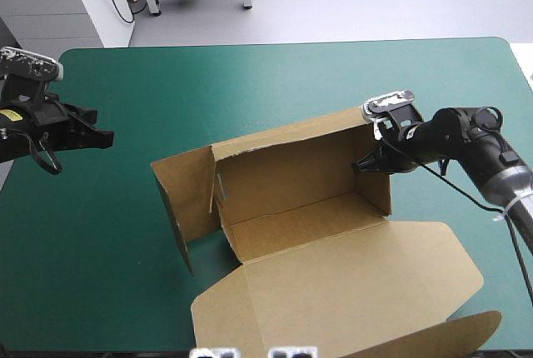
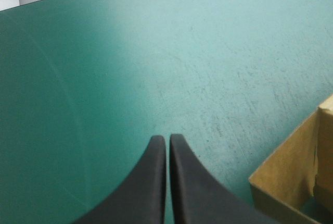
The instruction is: Fold the box
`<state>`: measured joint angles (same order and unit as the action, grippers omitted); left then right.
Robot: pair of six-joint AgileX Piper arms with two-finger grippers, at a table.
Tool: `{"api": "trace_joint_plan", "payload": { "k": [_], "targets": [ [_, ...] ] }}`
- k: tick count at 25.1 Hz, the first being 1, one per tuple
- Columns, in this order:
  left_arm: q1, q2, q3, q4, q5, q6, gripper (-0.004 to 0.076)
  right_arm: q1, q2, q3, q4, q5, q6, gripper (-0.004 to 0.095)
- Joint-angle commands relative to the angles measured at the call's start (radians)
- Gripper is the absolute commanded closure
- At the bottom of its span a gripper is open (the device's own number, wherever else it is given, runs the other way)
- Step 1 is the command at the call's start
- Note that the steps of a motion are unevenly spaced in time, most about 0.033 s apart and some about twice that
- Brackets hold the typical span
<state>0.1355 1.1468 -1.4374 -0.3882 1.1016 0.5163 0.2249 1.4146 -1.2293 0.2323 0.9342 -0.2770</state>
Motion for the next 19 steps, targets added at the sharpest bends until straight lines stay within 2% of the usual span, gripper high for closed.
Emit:
{"api": "trace_joint_plan", "payload": {
  "k": [1, 3, 11, 15, 19],
  "targets": [
    [0.001, -0.019, -0.032, -0.003, -0.043, -0.004, 0.0717, -0.006, -0.020, -0.099, -0.027, 0.122, 0.066, 0.0922],
    [0.001, -0.019, -0.032, 0.002, -0.043, -0.004, 0.0717, -0.006, 0.019, -0.111, -0.040, 0.147, 0.081, 0.0922],
    [0.001, -0.017, -0.032, 0.008, -0.041, -0.004, 0.0717, -0.006, 0.241, -0.235, -0.044, 0.117, 0.120, 0.0922],
    [0.001, -0.017, -0.032, 0.024, -0.002, 0.000, 0.0717, -0.006, 0.321, -0.317, -0.058, 0.117, 0.129, 0.0916],
    [0.001, -0.017, -0.032, 0.021, 0.003, 0.000, 0.0717, -0.006, 0.346, -0.352, -0.058, 0.111, 0.129, 0.0800]
  ]
}}
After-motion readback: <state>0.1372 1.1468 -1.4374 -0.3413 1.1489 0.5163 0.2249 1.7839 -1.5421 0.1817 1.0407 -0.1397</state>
